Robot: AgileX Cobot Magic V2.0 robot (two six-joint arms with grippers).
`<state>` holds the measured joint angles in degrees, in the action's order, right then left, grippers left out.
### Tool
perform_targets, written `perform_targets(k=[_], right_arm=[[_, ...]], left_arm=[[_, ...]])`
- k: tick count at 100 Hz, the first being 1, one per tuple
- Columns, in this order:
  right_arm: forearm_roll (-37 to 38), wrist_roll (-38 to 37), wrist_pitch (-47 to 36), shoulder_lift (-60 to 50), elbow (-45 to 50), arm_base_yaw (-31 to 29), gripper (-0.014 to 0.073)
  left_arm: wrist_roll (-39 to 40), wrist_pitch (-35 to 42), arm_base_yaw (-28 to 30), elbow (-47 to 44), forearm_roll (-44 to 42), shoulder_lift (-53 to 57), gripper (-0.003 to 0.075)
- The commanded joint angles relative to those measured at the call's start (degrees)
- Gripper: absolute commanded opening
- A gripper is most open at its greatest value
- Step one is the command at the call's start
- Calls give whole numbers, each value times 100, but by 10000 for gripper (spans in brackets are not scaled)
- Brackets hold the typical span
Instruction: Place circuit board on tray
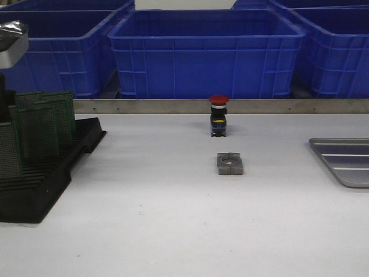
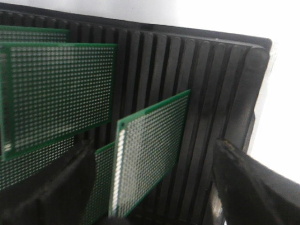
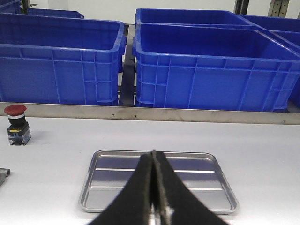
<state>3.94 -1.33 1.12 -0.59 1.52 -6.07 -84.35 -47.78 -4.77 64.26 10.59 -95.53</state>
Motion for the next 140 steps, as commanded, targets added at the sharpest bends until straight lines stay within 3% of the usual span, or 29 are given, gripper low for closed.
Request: perform_targets(k=[1,10,29,52,74,88,113,140], right_arm=[[60,46,-505,-150,-70,-29,-62],[60,46,-505,-150,-70,-29,-62],[60,46,-505,-150,-70,-29,-62],[60,46,-505,-150,-70,-29,-62],[60,46,-505,-150,-70,-29,-62],[60,46,-505,-150,-70,-29,-62],[60,46,-505,-150,-70,-29,-62],[60,46,-505,-150,-70,-29,-62]], left_arm=[[11,9,6,191,101,177,465],[11,-253,6,191,101,177,355],[11,-591,6,191,101,177,-22],[11,-793,6,517,101,177,-20],[11,-2041,6,1382,491,189,-20],[11,-2517,6,1710,1506,189,-20],[11,-2539,-55,1675,3915,189,-20],[11,-2517,-846,1663,4544,30,-20]])
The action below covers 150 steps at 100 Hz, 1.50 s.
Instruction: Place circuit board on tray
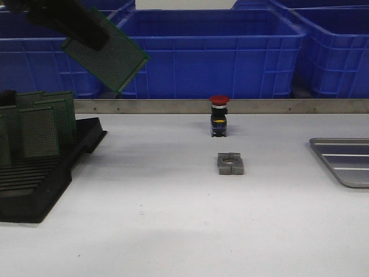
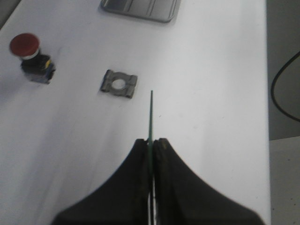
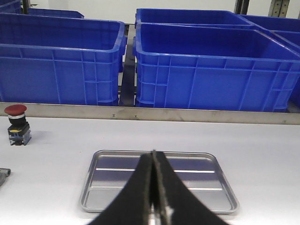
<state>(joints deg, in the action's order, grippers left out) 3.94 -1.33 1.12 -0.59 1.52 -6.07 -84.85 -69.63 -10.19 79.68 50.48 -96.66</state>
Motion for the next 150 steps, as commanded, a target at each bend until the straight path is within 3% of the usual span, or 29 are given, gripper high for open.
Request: perform_targets(k=[1,27,54,71,95,114,123,135,150], right_arm=[[60,46,-505,-150,-70,-29,-62],[60,46,-505,-150,-70,-29,-62],[60,39,-388,-150,-133,-29,-62],[34,39,690,22,-780,-29,-62],[16,39,2277,1297,-1904,-29,-62],[-133,39,2723,2612,-2588,-29,-62],[-572,45,2728,3204,-2862,-29,-51],[-1635,282,2730,3879,-3150,-17,65],[-3377,1439,2841,4507,-3439,-4,391]], left_arm=[[61,-333,-331,121,566,125,-20],[61,-361,-1235,121,681,-157,-20],[61,-339,-1317,121,667,-167,-20],[61,-339,-1317,121,675,-167,-20],[61,-339,-1317,121,759,-167,-20],[61,-339,-1317,121,771,-167,-20],[61,-339,-1317,121,771,-167,-20],[61,-349,-1317,121,771,-167,-20],[61,-349,-1317,121,771,-167,-20]])
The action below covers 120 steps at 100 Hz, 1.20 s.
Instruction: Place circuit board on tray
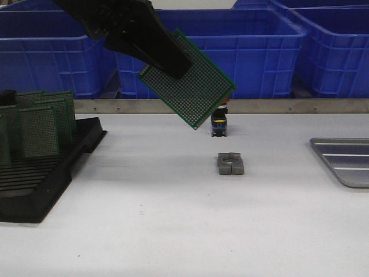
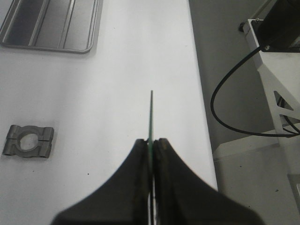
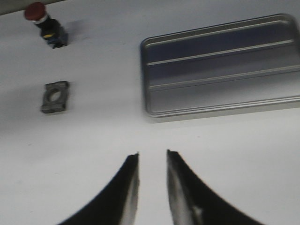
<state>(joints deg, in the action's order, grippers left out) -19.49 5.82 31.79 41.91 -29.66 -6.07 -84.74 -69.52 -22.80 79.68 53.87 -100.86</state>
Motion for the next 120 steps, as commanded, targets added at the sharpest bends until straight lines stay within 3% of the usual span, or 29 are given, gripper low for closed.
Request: perform_targets(k=[1,7,12,32,59,76,104,111,120], right_arm=[[-1113,872,-212,299,-334,2,405],[-1812,1481,-182,473,-431,108,505],[-2320,2008,-148,607,-517,250,536],[-3787,4844,156,1260,-945,1076,538],[-4760,8018,1189,2494,-1557,1712,538],[-4845,8748,1348,3261,-1943,1869,538],[-4851,8812,1777,4242,-2555,2240,532],[-4851,8819,1836,4371,-2683,2384,489],[-4857,8819,1836,4453,-2770,2494,367]], left_arm=[[50,-360,-56,121,432,253,-20],[50,-360,-56,121,432,253,-20],[50,-360,-56,121,432,253,-20],[50,-360,-56,121,432,253,-20],[50,-360,-56,121,441,253,-20],[50,-360,-56,121,441,253,-20],[50,-360,-56,121,441,253,-20],[50,-360,-56,121,441,253,-20],[50,-360,-56,121,441,253,-20]])
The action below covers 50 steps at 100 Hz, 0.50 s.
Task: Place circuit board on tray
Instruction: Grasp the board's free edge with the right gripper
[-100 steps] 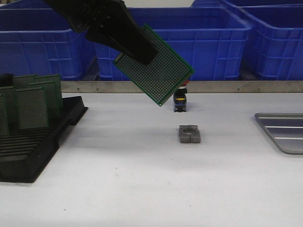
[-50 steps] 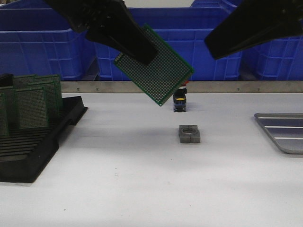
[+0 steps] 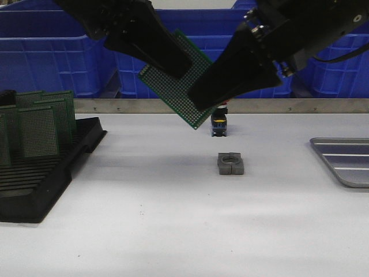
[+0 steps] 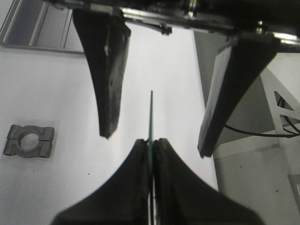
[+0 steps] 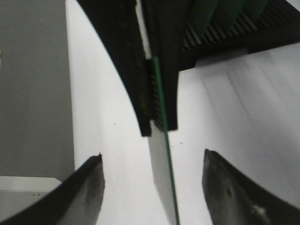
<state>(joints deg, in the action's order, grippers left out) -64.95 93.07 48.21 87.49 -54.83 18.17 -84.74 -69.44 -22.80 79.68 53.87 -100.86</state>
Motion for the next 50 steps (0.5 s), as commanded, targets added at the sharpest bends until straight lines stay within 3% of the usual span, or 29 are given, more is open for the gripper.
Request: perform_targets(k=[1,20,29,43,50], right_arm=[[-311,95,194,-104,-252,78,343],[-311,95,203,-104,-252,83,21],[-311,95,203,-104,-252,83,-71],[-316,95,271,-104,-252,83,-69],[-316,87,272,-104,-252,83,-69]], left_arm=[[50,-368,-56,121,441,253,-20],[50,-368,-56,121,441,253,-20],[50,-368,-56,121,441,253,-20],[50,-368,-56,121,503,253,-16],[50,-383,-56,121,598,253,27]])
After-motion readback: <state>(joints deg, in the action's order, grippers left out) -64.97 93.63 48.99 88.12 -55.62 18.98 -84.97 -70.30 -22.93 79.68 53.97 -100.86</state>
